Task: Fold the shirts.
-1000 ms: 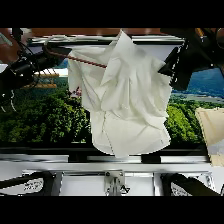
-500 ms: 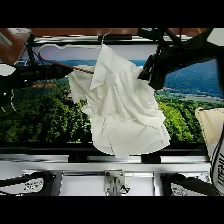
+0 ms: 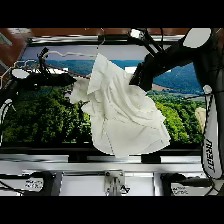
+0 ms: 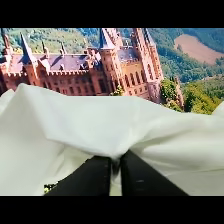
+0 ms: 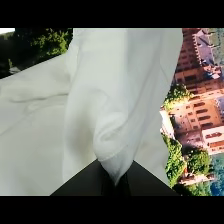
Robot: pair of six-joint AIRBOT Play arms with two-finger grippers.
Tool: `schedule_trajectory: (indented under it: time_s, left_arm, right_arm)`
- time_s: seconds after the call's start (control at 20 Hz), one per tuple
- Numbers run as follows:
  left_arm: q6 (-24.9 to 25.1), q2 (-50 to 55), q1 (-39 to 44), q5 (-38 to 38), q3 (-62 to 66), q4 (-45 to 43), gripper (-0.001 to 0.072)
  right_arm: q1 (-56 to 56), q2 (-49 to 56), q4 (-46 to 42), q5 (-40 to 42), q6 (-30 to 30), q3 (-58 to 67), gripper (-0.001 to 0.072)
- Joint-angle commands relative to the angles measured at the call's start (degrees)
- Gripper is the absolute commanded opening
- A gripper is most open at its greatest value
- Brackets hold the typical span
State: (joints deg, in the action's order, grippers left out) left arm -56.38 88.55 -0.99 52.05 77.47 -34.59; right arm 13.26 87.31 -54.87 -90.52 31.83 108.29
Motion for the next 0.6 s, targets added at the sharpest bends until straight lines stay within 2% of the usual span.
schedule_trajectory:
  time_s: [0.0, 0.1, 0.15, 0.25, 0.3, 0.35, 0.4, 0.5, 0.55]
  left_arm:
    - [0.20, 0.85, -0.37, 0.04, 0.61, -0.44, 0.0298]
    - [0.15, 0.72, -1.60, 0.76, 2.21, -0.46, 0.0552]
    - [0.13, 0.72, -2.51, 2.40, 3.26, -0.50, 0.0597]
    - [0.11, 0.31, -5.16, 7.61, 4.87, -0.63, 0.0587]
    - [0.11, -0.37, -6.29, 10.10, 4.83, -0.98, 0.0494]
    - [0.07, -1.20, -6.88, 12.85, 4.63, -2.01, 0.0476]
    - [0.17, -2.58, -6.71, 14.73, 3.06, -2.32, 0.0476]
    - [1.60, -6.23, -3.76, 12.90, -4.52, -2.47, 0.0481]
    - [2.38, -8.04, -1.11, 9.64, -9.84, -2.34, 0.0555]
  right_arm:
    - [0.07, 0.81, 0.33, -0.39, 0.07, 0.02, 0.0071]
    - [0.07, 0.81, 0.39, -0.39, 0.09, 0.02, 0.0071]
    - [0.07, 0.81, 0.42, -0.42, 0.09, 0.02, 0.0071]
    - [0.07, 0.81, 0.39, -0.39, 0.09, 0.02, 0.0071]
    - [0.07, 0.81, 0.39, -0.35, 0.09, 0.02, 0.0071]
    - [0.07, 0.83, 0.39, -0.35, 0.09, 0.02, 0.0071]
    - [0.07, 0.85, 0.39, -0.35, 0.11, 0.02, 0.0071]
    - [0.07, 0.85, 0.39, -0.28, 0.11, 0.02, 0.0071]
    - [0.07, 0.85, 0.39, -0.28, 0.11, 0.02, 0.0071]
